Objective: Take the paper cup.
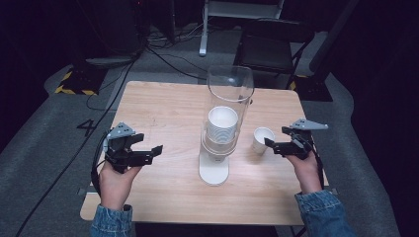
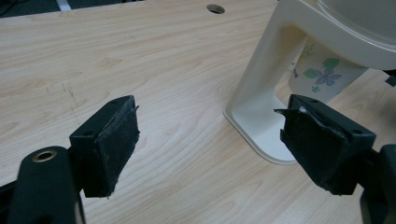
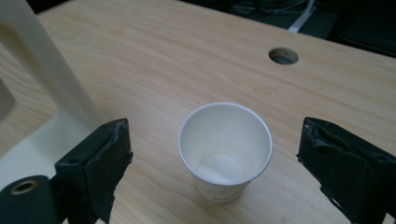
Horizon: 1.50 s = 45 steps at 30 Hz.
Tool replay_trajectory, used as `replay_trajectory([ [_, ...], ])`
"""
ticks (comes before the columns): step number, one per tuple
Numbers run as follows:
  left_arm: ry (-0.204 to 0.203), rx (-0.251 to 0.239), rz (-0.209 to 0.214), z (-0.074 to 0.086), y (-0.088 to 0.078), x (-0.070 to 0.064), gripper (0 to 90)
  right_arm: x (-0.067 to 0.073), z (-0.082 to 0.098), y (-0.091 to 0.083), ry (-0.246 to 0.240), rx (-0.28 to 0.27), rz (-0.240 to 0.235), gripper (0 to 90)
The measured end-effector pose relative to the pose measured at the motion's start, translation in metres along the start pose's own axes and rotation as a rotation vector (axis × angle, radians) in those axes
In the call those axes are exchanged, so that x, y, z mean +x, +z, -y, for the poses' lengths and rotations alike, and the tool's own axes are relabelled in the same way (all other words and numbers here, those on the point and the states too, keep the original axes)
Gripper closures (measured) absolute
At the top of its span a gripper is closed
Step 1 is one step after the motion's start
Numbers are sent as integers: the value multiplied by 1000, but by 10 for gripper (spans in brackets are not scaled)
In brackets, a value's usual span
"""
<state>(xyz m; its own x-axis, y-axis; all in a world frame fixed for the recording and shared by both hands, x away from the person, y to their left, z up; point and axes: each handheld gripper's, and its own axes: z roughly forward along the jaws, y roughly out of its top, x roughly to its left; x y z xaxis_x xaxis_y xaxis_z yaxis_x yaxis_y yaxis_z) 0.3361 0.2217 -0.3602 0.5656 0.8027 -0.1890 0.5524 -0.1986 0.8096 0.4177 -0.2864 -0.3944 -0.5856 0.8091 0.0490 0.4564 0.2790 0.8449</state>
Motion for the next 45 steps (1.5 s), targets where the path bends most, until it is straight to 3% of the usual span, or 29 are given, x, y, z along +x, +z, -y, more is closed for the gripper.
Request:
replay_trajectory([
  [6, 8, 7, 10, 3, -2, 0, 189, 6, -7, -22, -18, -97, -52, 105],
  [9, 18, 5, 33, 3, -1, -2, 187, 13, -10, -30, -57, -127, -82, 108],
  [12, 39, 19, 51, 3, 3, -4, 180, 23, -11, -35, -99, -134, -107, 113],
  [15, 33, 35, 55, 2, 7, -6, 180, 33, -11, -39, -134, -146, -144, 137],
  [22, 42, 46, 62, 2, 9, -7, 180, 53, -5, -40, -155, -176, -223, 122],
  [25, 39, 49, 61, 2, 10, -7, 180, 59, -2, -38, -178, -167, -240, 115],
  [26, 39, 53, 64, 2, 10, -7, 180, 65, 1, -35, -186, -138, -269, 115],
  [28, 37, 57, 68, 2, 10, -7, 181, 69, 3, -34, -200, -133, -290, 118],
  [32, 31, 68, 66, 3, 12, -6, 182, 74, 9, -31, -229, -123, -295, 142],
  [37, 28, 73, 64, 3, 12, -5, 182, 76, 24, -26, -232, -131, -245, 153],
  [45, 29, 82, 65, 4, 15, -5, 182, 76, 34, -22, -204, -171, -288, 120],
])
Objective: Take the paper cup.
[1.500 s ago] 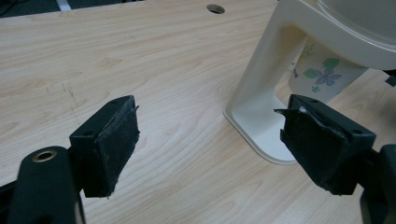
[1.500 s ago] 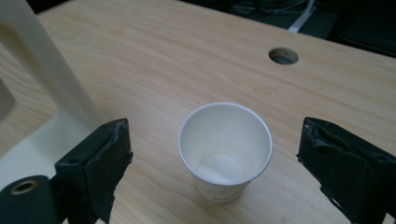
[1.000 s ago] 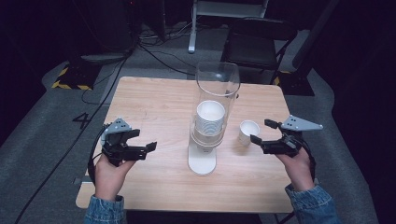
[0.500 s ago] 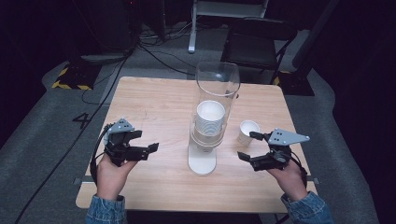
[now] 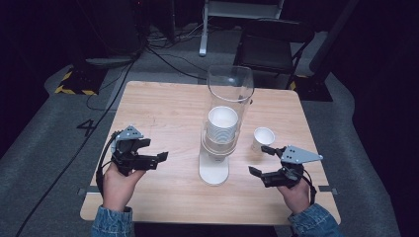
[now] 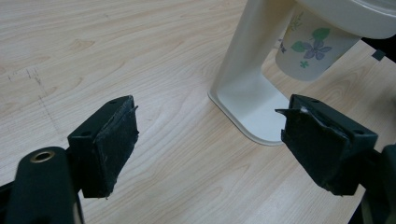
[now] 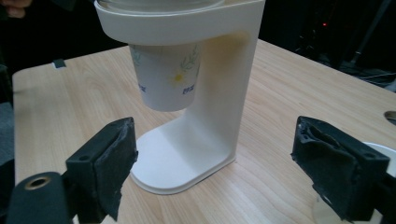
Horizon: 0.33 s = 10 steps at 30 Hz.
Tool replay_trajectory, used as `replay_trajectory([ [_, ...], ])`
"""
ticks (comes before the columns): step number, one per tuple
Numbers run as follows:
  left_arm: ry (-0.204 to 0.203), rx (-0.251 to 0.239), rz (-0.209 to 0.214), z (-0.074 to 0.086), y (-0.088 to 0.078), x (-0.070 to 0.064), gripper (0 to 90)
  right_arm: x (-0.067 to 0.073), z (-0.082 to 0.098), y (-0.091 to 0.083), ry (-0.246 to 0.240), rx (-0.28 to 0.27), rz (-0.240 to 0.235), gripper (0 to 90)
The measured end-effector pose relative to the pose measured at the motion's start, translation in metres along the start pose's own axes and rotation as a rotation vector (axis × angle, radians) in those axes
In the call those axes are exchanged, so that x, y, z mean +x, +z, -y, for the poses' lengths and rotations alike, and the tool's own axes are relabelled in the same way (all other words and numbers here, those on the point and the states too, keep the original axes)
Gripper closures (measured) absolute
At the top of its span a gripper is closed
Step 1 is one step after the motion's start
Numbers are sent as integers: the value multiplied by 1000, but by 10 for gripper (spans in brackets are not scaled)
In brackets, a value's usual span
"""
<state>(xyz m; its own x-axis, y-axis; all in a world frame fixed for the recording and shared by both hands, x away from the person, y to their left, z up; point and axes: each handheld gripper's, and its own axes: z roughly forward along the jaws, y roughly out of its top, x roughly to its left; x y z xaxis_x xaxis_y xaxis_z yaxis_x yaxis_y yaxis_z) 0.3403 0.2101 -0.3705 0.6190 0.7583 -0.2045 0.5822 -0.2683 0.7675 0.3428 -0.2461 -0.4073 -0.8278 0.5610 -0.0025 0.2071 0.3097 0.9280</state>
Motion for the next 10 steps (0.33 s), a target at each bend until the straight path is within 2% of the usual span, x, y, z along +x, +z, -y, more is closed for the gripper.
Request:
replay_trajectory([
  [2, 0, 0, 0, 0, 0, 0, 182, -2, 1, 1, 32, 3, -33, 107],
  [4, -3, 1, -5, 0, 0, 0, 182, -3, 2, 2, 31, 15, -13, 107],
  [10, -2, 4, -3, 0, 1, 1, 182, -8, 6, 4, 52, 26, -5, 107],
])
